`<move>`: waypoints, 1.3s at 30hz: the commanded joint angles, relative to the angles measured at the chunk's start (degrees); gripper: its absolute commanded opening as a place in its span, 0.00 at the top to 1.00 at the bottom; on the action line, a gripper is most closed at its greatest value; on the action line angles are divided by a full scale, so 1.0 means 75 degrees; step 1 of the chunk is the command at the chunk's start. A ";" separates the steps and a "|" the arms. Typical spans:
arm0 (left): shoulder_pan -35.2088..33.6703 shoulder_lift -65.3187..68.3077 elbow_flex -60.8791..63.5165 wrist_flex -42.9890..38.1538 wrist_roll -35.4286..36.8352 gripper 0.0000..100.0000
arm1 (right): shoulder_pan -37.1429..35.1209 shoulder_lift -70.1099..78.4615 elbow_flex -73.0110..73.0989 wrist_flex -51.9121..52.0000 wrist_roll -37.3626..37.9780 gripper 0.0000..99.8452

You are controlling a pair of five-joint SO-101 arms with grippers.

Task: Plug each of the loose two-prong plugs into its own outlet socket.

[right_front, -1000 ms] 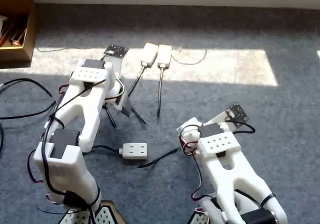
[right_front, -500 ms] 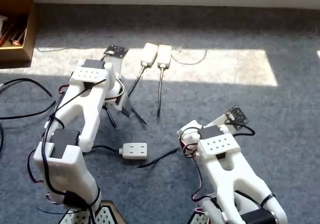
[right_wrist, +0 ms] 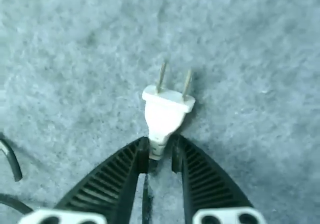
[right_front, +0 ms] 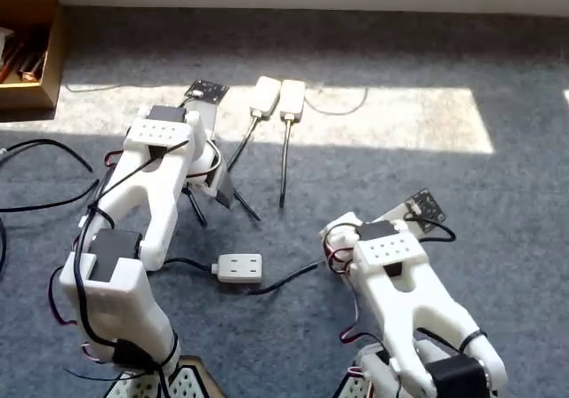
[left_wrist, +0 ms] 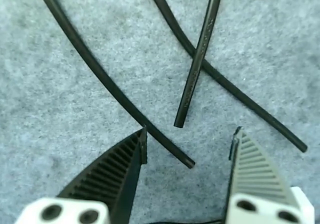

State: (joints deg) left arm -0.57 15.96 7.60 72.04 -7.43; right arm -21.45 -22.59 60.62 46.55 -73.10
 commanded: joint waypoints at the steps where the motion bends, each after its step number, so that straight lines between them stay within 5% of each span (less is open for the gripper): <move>1: -0.0100 -0.0369 -0.0029 -0.0012 0.0047 0.73 | 0.0158 0.0721 -0.0557 -0.0018 -0.0070 0.91; 8: -0.0100 -0.0369 -0.0029 -0.0012 0.0047 0.73 | 0.0170 0.1096 -0.0768 -0.0006 0.0938 0.91; 15: -0.0088 -0.0346 -0.0029 -0.0023 0.0047 0.73 | 0.0182 0.1166 -0.0768 -0.0018 0.3095 0.99; 24: 0.0041 0.0299 -0.0076 -0.0070 0.0023 0.73 | 0.1635 0.1155 -0.0346 0.0029 0.3212 0.99; 28: 0.0275 0.0686 -0.0393 0.0000 0.0023 0.73 | 0.1330 0.1096 -0.0240 0.0182 0.3493 0.99; 34: -0.0147 0.0826 -0.1776 0.1207 0.0059 0.73 | 0.0018 0.1073 -0.1037 0.1940 0.7725 0.99; 39: -0.0944 0.0416 -0.4425 0.2907 0.0070 0.73 | -0.0885 0.1096 -0.3053 0.3968 0.9155 0.99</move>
State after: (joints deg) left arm -4.53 22.99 -12.97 86.55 -7.43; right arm -23.91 -13.63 47.25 67.82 -10.86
